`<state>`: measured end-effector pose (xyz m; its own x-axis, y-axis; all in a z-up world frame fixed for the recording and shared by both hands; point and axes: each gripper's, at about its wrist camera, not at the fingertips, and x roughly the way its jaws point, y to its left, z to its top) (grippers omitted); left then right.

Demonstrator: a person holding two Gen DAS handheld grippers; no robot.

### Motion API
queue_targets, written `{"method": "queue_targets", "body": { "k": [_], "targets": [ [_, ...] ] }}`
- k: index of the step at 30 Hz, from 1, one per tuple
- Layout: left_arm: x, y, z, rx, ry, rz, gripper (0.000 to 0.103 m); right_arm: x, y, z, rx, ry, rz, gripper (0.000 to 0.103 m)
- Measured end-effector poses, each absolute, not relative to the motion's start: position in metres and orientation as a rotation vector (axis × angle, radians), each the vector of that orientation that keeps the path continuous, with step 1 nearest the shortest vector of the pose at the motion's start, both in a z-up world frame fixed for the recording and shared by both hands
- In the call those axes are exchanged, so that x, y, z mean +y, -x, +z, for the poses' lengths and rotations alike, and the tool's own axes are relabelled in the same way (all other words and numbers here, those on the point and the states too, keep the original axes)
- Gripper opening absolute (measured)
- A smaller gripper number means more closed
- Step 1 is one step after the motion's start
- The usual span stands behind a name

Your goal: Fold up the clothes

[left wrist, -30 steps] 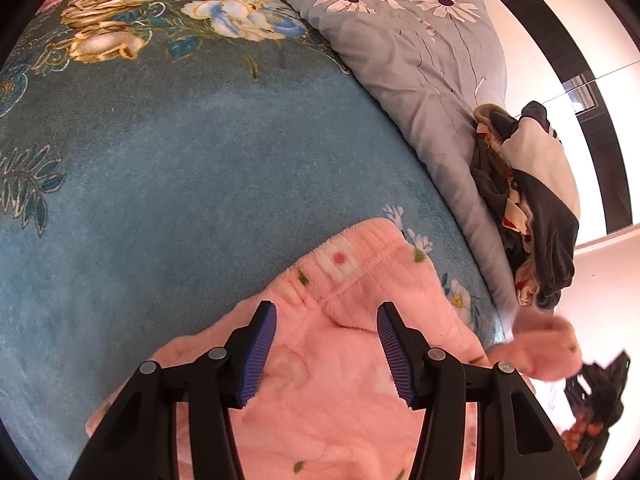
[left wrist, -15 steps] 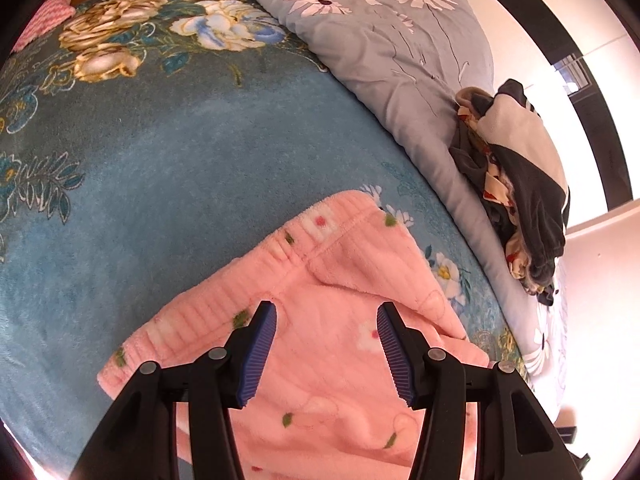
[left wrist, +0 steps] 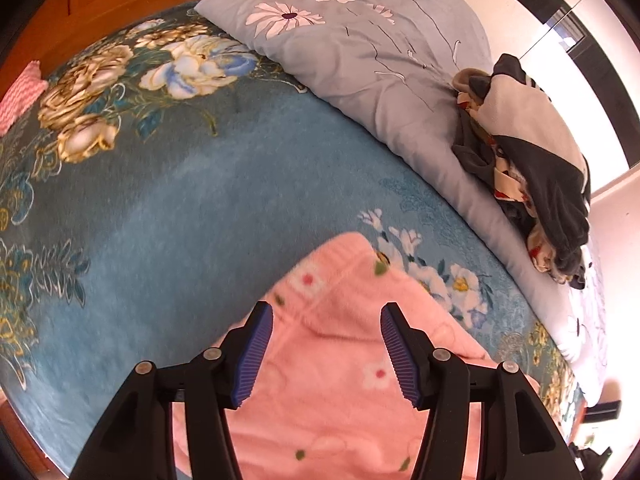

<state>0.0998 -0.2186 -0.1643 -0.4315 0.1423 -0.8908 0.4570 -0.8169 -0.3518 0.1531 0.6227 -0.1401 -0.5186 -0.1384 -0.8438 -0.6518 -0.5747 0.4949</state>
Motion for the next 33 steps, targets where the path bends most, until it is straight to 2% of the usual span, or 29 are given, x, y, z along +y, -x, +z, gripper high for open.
{"method": "queue_targets", "body": {
  "k": [1,2,4,9,14,15,17,20,25,29,31,33],
  "targets": [
    [-0.219,-0.095,-0.165,0.837,-1.556,-2.347,0.060,0.616,-0.143,-0.141,1.197,1.336,2.170,0.013],
    [-0.218,-0.090,-0.166,0.828,-1.562,-2.338,0.060,0.610,-0.134,-0.144,1.198,1.363,2.171,0.025],
    [-0.218,-0.080,-0.167,0.810,-1.574,-2.320,0.060,0.599,-0.118,-0.151,1.196,1.414,2.167,0.044],
    [-0.212,-0.066,-0.178,0.820,-1.618,-2.272,0.060,0.578,-0.078,-0.173,1.083,1.565,2.083,0.044],
    [-0.199,-0.068,-0.188,0.828,-1.677,-2.252,0.060,0.572,-0.063,-0.202,1.079,1.655,1.921,0.044],
    [-0.197,-0.068,-0.189,0.827,-1.686,-2.248,0.060,0.571,-0.063,-0.206,1.095,1.660,1.904,0.042],
    [-0.194,-0.069,-0.190,0.831,-1.700,-2.240,0.060,0.572,-0.064,-0.211,1.138,1.662,1.878,0.008],
    [-0.191,-0.070,-0.182,0.836,-1.688,-2.257,0.060,0.573,-0.056,-0.199,1.218,1.635,1.930,0.008],
    [-0.188,-0.071,-0.162,0.825,-1.650,-2.316,0.060,0.582,-0.040,-0.113,1.321,1.415,2.258,0.007],
    [-0.187,-0.072,-0.159,0.813,-1.653,-2.329,0.060,0.584,-0.066,-0.051,1.258,1.241,2.528,0.007],
    [-0.187,-0.073,-0.164,0.811,-1.675,-2.309,0.060,0.586,-0.086,-0.057,1.160,1.249,2.542,0.007],
    [-0.187,-0.075,-0.172,0.816,-1.703,-2.278,0.060,0.589,-0.104,-0.090,1.055,1.347,2.453,0.007]
  ]
}}
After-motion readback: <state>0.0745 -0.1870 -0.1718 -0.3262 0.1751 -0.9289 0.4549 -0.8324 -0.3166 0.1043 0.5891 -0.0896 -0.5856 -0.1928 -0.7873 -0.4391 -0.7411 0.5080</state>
